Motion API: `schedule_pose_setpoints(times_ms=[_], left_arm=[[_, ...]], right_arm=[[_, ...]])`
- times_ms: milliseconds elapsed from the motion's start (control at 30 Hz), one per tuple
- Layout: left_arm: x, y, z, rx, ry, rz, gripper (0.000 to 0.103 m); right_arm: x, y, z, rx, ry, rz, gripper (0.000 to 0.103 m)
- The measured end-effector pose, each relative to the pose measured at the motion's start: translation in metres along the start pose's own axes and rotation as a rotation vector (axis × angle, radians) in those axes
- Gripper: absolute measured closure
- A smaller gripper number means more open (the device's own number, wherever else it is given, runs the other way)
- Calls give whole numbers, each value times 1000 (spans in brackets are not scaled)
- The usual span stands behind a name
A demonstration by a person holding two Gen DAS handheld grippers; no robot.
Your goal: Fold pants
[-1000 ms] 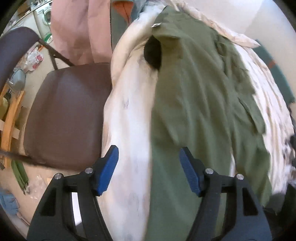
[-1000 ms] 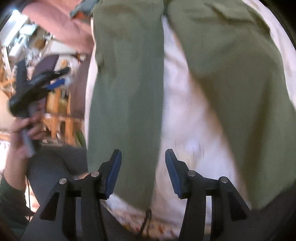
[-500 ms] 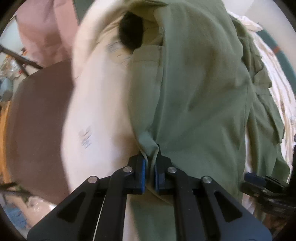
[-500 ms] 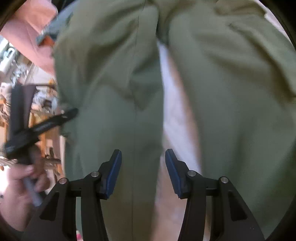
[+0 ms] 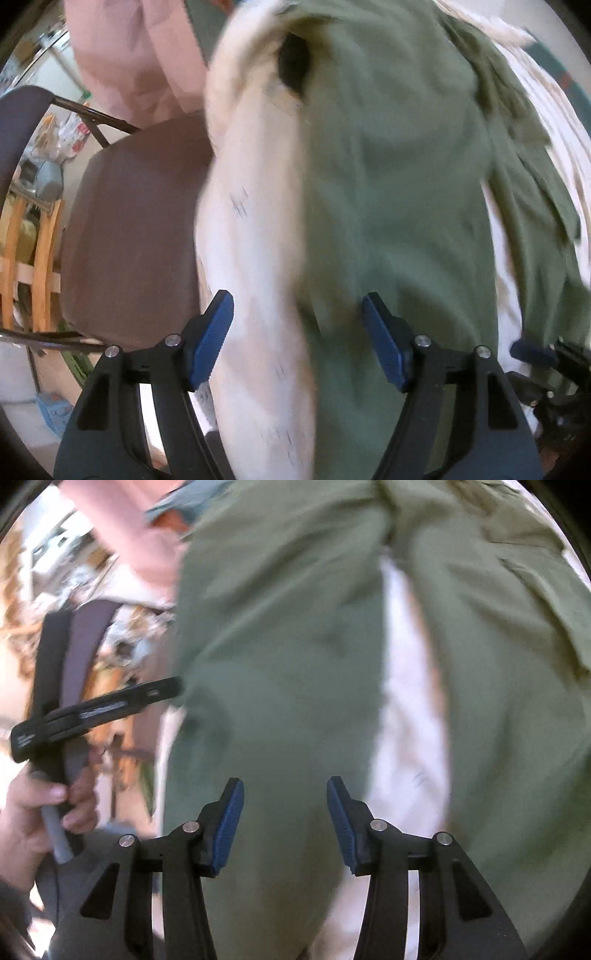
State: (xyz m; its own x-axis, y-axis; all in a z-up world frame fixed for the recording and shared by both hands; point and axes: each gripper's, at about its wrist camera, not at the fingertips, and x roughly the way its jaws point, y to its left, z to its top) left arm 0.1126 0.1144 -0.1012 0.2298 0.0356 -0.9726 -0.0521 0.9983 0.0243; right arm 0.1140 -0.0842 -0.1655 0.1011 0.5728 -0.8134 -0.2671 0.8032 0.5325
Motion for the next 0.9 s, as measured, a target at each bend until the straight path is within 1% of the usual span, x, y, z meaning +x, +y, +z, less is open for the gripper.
schedule_pose_setpoints(times_ms=[33, 100, 133, 167, 233, 267, 367, 433, 467, 500, 567, 600, 633, 667, 700, 767, 800, 833, 867, 900], left_arm=[[6, -10, -8, 27, 32, -3, 34], [26, -23, -29, 78, 98, 38, 34], [38, -26, -37, 100, 144, 63, 34], [50, -26, -47, 112, 192, 74, 34], [55, -31, -58, 146, 204, 103, 30], [53, -34, -67, 182, 224, 112, 30], [51, -31, -101, 219, 337, 87, 30], [43, -28, -121, 274, 352, 101, 29], [37, -27, -125, 276, 350, 110, 29], [27, -27, -127, 258, 341, 115, 31], [8, -32, -125, 228, 283, 77, 31], [-6, -40, -127, 221, 219, 44, 31], [-13, -45, -128, 221, 183, 25, 31], [-17, -51, -131, 204, 158, 4, 31], [-18, -51, -135, 182, 160, 1, 31], [-7, -46, -148, 111, 180, 16, 31], [-4, -42, -152, 86, 191, 24, 31], [2, -31, -157, 40, 216, 26, 31], [5, -22, -163, -20, 243, 13, 31], [4, -11, -169, -78, 254, -17, 31]], right_arm=[[6, 8, -6, -35, 19, 8, 55], [28, 21, -16, -80, 67, 9, 55], [38, 23, -20, -82, 90, -3, 55], [55, 23, -27, -79, 136, -32, 55], [74, 19, -39, -64, 225, -56, 55], [77, 18, -46, -52, 258, -53, 55], [68, 30, -79, -93, 325, -69, 55], [61, 38, -107, -102, 375, -67, 55], [59, 40, -113, -108, 389, -73, 55], [54, 44, -120, -118, 392, -86, 55], [41, 53, -124, -121, 391, -75, 54], [33, 55, -122, -107, 367, -54, 52], [22, 57, -129, -87, 321, -27, 52], [12, 59, -126, -73, 275, -23, 52], [8, 60, -124, -70, 245, -46, 52], [10, 51, -121, -39, 183, -137, 52], [14, 43, -123, -7, 182, -152, 52], [14, 32, -131, 45, 189, -148, 52], [9, 20, -137, 120, 169, -116, 54], [1, 12, -142, 175, 130, -92, 54]])
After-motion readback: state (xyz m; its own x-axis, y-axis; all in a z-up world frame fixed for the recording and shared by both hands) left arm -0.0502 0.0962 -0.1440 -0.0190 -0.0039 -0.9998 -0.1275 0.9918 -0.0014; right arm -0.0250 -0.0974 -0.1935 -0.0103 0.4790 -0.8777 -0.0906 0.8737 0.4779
